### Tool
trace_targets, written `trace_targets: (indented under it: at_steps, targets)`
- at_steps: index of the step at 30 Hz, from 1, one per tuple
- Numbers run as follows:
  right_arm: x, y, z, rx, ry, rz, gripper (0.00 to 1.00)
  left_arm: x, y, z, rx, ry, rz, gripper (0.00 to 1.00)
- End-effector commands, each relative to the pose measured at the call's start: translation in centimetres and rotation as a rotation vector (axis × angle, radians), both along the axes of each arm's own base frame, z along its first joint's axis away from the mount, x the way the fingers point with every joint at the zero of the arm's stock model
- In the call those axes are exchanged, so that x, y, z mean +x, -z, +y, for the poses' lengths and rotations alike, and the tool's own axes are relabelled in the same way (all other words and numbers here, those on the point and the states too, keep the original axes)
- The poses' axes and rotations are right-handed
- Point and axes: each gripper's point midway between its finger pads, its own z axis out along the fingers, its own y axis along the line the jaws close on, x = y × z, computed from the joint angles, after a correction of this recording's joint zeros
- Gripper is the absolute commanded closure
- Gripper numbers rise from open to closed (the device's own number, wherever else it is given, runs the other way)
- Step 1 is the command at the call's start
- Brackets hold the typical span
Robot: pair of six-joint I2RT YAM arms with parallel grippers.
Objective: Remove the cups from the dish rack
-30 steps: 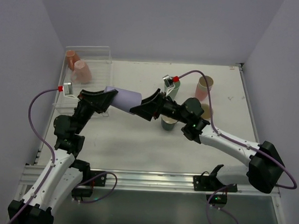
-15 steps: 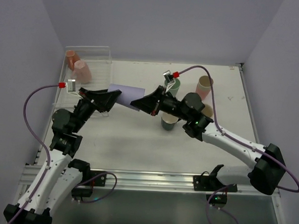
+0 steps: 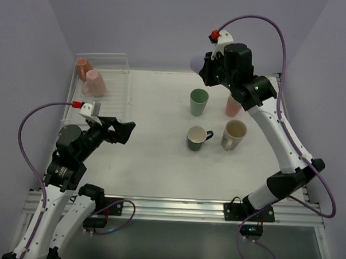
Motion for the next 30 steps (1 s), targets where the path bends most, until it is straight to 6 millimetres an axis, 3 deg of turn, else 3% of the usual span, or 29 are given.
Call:
trace_targets:
  at_steps: [1,3,4,6,7,9,10,11,15,21,30]
  targets:
    - [1.2,6.4,-4.6,-0.343,0.059,0.184,1.0,-0.1,4.3,1.0,0.115,-0.024,0.082,0.0]
    - [1.8,7.6,-5.3,-0.391,0.049,0.229,1.0,-0.1,4.3,1.0,0.111,-0.026,0.061,0.0]
    - [2.2,7.1,-5.2,-0.386,0.041,0.223,1.0,-0.1,4.4,1.1,0.107,-0.03,0.051,0.0]
    - [3.0,8.8,-5.2,-0.443,0.026,0.269,1.0,-0.2,4.7,1.0,0.095,-0.03,0.032,0.0]
    - [3.3,7.9,-5.1,-0.442,0.026,0.251,1.0,-0.3,4.2,1.1,0.1,-0.033,0.02,0.0]
    - [4.0,9.6,-5.0,-0.492,0.009,0.301,1.0,-0.3,4.2,1.2,0.102,-0.032,0.015,0.0]
    - [4.3,8.7,-4.7,-0.484,0.002,0.283,1.0,-0.2,4.3,1.1,0.106,-0.027,0.021,0.0]
    - [4.7,10.0,-4.4,-0.502,-0.015,0.311,1.0,-0.1,4.7,0.9,0.109,-0.019,0.036,0.0]
    - [5.3,12.0,-3.8,-0.529,-0.044,0.347,1.0,-0.2,5.2,0.5,0.109,0.005,0.051,0.0]
    - [5.3,14.3,-3.0,-0.532,-0.077,0.397,1.0,0.0,5.4,0.5,0.112,0.0,0.058,0.0]
    - [4.7,15.8,-1.7,-0.543,-0.131,0.425,1.0,-0.1,5.3,0.7,0.115,-0.005,0.055,0.0]
